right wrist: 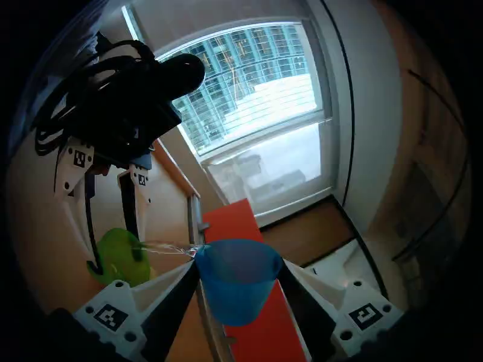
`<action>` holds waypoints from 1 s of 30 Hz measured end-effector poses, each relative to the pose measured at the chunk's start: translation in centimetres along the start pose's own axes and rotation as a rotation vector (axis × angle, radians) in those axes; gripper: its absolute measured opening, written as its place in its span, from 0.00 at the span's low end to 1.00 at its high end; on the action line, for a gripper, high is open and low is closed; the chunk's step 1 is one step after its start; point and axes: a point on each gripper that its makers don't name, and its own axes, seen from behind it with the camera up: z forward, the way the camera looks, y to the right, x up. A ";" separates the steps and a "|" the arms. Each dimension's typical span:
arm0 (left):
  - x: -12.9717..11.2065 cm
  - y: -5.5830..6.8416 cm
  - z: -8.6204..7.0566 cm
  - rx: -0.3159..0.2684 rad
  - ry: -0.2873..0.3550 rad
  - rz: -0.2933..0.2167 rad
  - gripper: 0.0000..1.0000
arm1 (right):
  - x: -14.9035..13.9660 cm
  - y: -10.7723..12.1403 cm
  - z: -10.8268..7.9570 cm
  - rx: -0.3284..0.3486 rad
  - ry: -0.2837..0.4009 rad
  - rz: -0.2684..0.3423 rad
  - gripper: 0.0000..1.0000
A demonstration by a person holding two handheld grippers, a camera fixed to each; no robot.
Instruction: Pour water
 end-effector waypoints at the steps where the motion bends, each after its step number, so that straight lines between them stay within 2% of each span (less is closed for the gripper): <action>1: 0.0 0.0 0.0 0.000 0.000 0.000 0.88 | 0.0 0.0 0.0 0.000 -0.001 -0.003 0.92; 30: 0.1 -0.3 0.3 0.006 0.000 0.000 0.88 | 0.1 1.3 0.0 -0.025 -0.011 -0.147 0.92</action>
